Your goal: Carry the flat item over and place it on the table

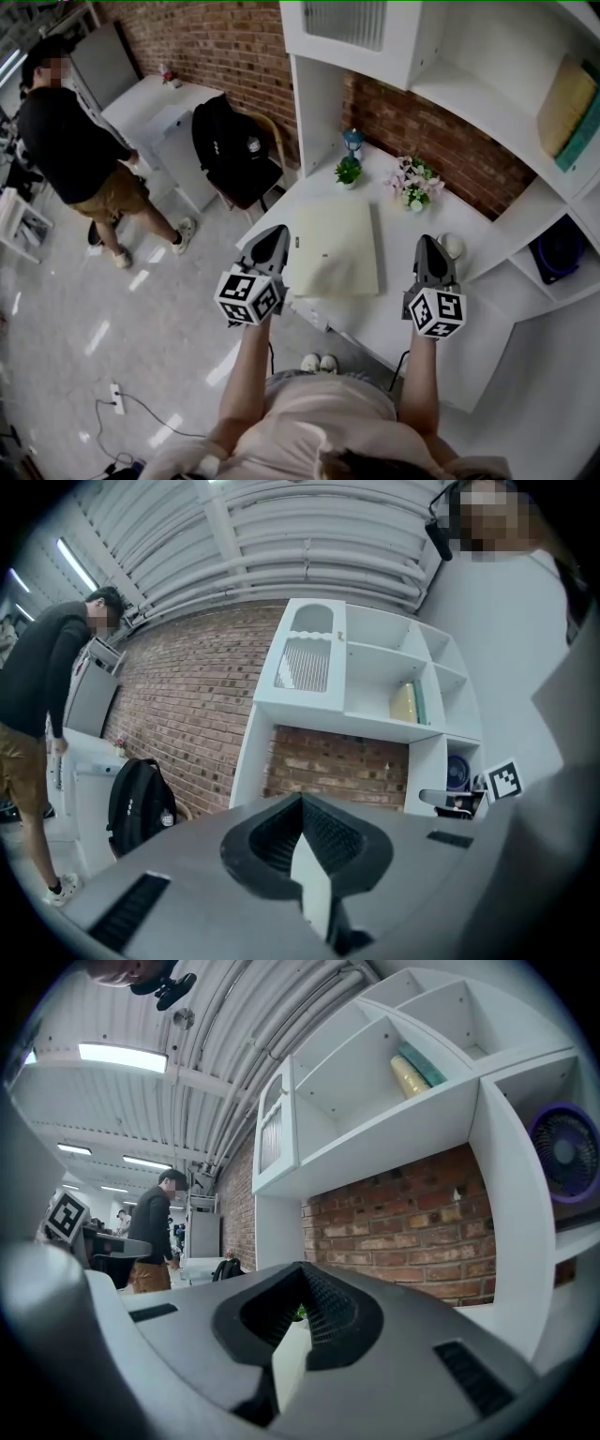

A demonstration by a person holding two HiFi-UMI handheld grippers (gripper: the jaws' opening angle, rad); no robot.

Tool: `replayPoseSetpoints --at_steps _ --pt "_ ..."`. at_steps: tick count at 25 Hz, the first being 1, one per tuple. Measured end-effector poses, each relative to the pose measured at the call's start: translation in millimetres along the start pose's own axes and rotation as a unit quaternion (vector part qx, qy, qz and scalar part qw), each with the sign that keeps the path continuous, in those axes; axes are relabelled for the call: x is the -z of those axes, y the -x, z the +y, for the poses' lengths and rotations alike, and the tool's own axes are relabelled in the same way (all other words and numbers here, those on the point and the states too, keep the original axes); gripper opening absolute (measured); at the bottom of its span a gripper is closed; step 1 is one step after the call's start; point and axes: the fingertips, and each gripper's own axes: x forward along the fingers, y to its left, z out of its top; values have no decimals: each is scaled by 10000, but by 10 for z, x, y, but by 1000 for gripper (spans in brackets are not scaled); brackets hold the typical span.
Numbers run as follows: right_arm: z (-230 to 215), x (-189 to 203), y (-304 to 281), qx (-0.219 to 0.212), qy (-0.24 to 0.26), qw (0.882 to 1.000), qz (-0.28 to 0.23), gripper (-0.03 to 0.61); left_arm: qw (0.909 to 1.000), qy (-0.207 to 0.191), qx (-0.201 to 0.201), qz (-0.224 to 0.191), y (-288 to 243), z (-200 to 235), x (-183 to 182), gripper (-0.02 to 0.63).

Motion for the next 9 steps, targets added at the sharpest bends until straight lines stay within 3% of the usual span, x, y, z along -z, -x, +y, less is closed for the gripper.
replayPoseSetpoints --at_steps 9 --pt "-29 28 2 40 -17 10000 61 15 10000 84 29 35 -37 3 32 28"
